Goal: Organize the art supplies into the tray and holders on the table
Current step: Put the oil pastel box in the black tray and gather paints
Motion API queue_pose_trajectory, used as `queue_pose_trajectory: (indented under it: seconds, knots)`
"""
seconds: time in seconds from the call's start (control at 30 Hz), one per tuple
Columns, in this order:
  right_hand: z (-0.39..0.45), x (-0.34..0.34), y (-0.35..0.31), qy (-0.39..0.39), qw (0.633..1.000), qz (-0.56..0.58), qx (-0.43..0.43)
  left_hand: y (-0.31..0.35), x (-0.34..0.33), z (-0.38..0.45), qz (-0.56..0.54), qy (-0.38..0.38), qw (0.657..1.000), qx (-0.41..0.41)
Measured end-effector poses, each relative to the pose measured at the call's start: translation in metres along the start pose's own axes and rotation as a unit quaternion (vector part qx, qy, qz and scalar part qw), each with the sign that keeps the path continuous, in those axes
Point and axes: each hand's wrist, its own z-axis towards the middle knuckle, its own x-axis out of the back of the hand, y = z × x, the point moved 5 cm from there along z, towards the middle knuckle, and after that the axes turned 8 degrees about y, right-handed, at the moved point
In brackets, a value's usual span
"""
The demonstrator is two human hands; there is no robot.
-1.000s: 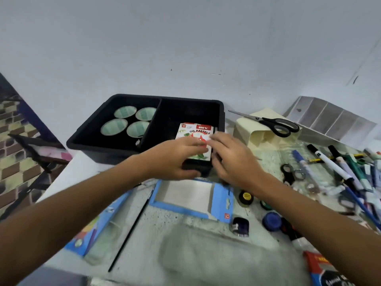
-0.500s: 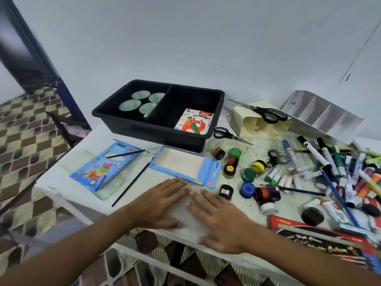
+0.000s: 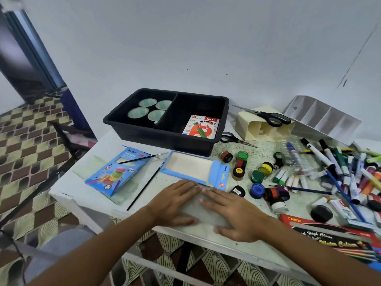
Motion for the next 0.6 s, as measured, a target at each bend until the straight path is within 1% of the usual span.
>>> queue_pose_trajectory:
  seconds: [0.13, 0.33, 0.4, 0.43, 0.53, 0.57, 0.6]
  knots:
    - [0.005, 0.005, 0.000, 0.017, 0.999, 0.020, -0.020, -0.002, 0.005, 0.001, -0.009, 0.000, 1.000, 0.000]
    - [0.006, 0.009, -0.001, 0.015, 0.997, 0.047, -0.058, -0.005, 0.010, 0.002, -0.023, -0.041, 0.999, 0.017]
    - [0.008, 0.015, -0.002, 0.018, 0.993, 0.084, -0.075, -0.005, 0.016, 0.002, -0.023, -0.033, 0.999, 0.011]
    - [0.010, 0.019, -0.002, 0.021, 0.989, 0.116, -0.090, -0.005, 0.021, 0.004, -0.020, -0.016, 1.000, 0.000]
    - [0.015, 0.035, 0.002, 0.023, 0.958, 0.244, -0.150, -0.006, 0.040, 0.005, 0.001, 0.071, 0.996, -0.048]
    - [0.018, 0.040, 0.005, 0.020, 0.939, 0.299, -0.172, -0.007, 0.045, 0.005, 0.010, 0.094, 0.993, -0.064]
    - [0.020, 0.044, 0.009, 0.014, 0.908, 0.369, -0.197, -0.008, 0.049, 0.004, 0.022, 0.108, 0.991, -0.079]
